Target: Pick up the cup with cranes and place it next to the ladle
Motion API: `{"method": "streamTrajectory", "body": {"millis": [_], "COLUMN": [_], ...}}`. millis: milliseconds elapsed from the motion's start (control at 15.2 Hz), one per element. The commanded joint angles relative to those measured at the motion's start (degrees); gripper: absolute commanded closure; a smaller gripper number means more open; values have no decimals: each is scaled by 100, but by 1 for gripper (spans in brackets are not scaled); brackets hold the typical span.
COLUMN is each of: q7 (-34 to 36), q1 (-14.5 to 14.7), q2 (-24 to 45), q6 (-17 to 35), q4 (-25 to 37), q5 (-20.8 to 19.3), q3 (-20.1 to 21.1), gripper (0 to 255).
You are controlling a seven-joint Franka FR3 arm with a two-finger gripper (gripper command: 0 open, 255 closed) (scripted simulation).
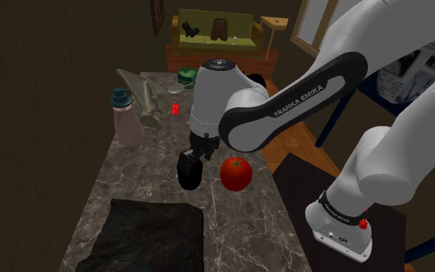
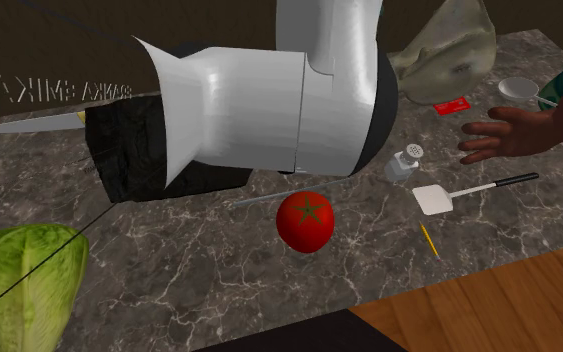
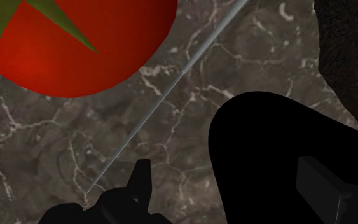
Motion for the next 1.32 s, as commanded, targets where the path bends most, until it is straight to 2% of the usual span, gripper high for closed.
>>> {"method": "streamTrajectory", "body": {"millis": [0,66,660,1254], "q7": [1,1,1,-156], "q1": [0,0,0,44], "q2": [1,1,1,-483], "q6": [2,2,2,-768], "q4": [-1,-1,-1,311], "q5": [-1,0,-1,200], "q3": [0,0,0,-93], "gripper": [0,255,255,255]}}
